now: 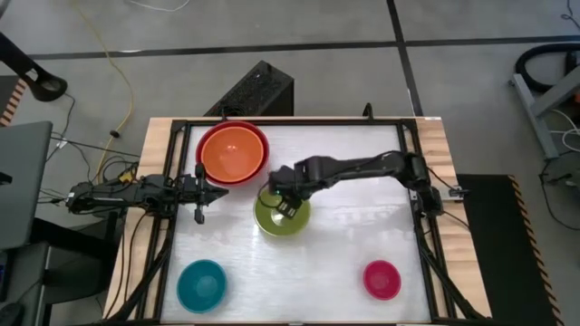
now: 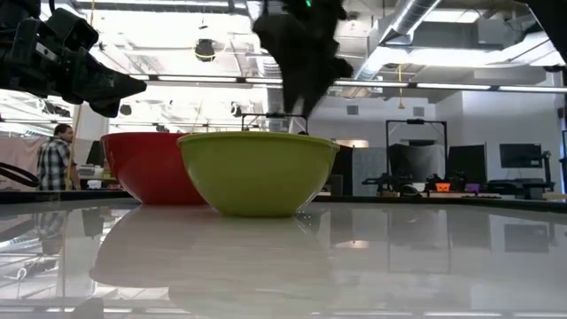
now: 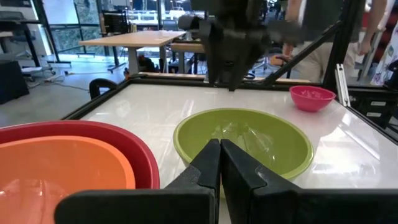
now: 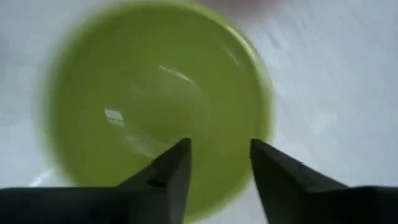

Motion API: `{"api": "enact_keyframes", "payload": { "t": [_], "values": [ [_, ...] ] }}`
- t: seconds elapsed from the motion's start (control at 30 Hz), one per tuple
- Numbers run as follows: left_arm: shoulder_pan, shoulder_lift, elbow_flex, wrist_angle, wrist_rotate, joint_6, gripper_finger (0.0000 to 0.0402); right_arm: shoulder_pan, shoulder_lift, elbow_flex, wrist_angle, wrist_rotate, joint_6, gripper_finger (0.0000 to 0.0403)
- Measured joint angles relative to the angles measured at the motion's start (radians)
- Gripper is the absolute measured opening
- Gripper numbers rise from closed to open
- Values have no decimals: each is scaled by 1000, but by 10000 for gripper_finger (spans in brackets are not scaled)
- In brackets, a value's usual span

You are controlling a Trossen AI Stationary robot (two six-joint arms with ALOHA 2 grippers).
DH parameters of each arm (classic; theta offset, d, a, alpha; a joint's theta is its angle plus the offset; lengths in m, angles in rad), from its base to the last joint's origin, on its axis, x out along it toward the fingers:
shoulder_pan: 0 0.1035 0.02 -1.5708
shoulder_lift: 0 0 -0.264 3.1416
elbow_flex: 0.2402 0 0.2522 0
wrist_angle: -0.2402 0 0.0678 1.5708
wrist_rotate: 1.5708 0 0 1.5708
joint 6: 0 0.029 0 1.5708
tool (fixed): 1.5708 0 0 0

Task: Nest bowls inside each other
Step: Stack the green bowl on top of the orange bowl

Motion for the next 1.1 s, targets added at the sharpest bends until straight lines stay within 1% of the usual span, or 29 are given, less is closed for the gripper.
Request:
{"api": "enact_keyframes", "payload": {
  "t": [0.13,0.23,0.4,0.5,0.57,0.63,0.73,0.77,0.87,0.93,1.0,1.1],
  "values": [
    [0,0,0,0,0,0,0,-1,-2,-99,6,18,60,257],
    [0,0,0,0,0,0,0,-7,-2,-154,64,20,63,276],
    [0,0,0,0,0,0,0,-20,-2,-164,99,47,66,281],
    [0,0,0,0,0,0,0,-36,-3,-213,147,58,62,281],
    [0,0,0,0,0,0,0,-52,-2,-254,141,74,64,281],
    [0,0,0,0,0,0,0,-70,-2,-296,181,46,61,281],
    [0,0,0,0,0,0,0,-87,-2,-347,303,-8,48,281],
    [0,0,0,0,0,0,0,-90,-1,-360,337,-11,46,280],
    [0,0,0,0,0,0,0,-89,-1,-370,379,-13,44,264],
    [0,0,0,0,0,0,0,-86,-1,-370,386,-13,44,236],
    [0,0,0,0,0,0,0,-84,-1,-370,386,-13,46,194],
    [0,0,0,0,0,0,0,-81,-1,-370,384,-14,47,111]
  ]
}}
